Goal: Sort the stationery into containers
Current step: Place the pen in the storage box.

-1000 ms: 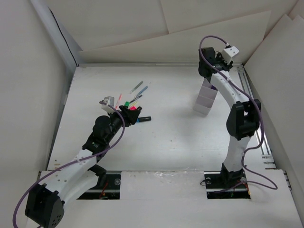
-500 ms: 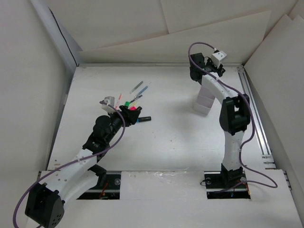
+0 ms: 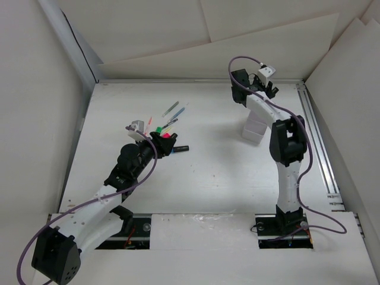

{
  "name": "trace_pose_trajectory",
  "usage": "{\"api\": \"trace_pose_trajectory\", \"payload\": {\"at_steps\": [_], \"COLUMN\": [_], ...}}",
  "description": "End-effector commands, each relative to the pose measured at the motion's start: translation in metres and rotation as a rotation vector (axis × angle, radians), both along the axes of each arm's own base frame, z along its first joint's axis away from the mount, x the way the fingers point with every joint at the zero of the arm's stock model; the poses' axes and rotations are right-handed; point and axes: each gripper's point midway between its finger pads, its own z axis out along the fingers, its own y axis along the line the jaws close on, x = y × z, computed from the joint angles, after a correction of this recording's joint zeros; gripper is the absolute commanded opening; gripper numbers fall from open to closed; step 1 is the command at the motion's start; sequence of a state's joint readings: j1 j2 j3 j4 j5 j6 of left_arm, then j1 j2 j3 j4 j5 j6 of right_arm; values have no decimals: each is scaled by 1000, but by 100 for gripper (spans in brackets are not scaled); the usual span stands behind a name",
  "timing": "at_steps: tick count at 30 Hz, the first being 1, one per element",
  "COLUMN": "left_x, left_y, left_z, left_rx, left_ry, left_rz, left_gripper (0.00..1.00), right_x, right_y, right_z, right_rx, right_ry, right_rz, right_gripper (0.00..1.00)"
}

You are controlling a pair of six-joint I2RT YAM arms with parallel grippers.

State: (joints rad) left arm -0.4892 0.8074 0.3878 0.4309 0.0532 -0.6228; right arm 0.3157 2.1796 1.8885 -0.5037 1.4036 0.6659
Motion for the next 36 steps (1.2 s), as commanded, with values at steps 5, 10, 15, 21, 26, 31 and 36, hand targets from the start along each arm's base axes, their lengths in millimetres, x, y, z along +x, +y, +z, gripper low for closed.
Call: {"api": "trace_pose_trajectory", "payload": {"at_steps": [5, 10, 15, 21, 26, 31, 36], "left_x": [1, 0, -1, -1, -2, 1, -1], "left_y": [-5, -5, -4, -4, -4, 4, 21], "left_z": [19, 22, 25, 25, 25, 21, 34], "left_rx": [-37, -41, -46, -46, -45, -34, -59], "left_ry": [-56, -64, -72, -72, -72, -58, -95], "left_rz": [-20, -20, -20, -20, -20, 24, 112], "left_gripper": [52, 52, 52, 52, 52, 51, 51], "right_x": [-7, -10, -20, -37, -52, -64, -82], "right_y": [15, 18, 24, 49, 87, 168, 274], "right_z": [-12, -15, -2, 16, 11, -16, -54], "right_rx": [-50, -52, -31, 35, 127, 179, 527], "right_ry": [-14, -26, -41, -110, -73, 109, 243], "right_rz": [-17, -19, -3, 43, 137, 421, 964], "right_gripper": [17, 30, 44, 56, 58, 40, 24]}}
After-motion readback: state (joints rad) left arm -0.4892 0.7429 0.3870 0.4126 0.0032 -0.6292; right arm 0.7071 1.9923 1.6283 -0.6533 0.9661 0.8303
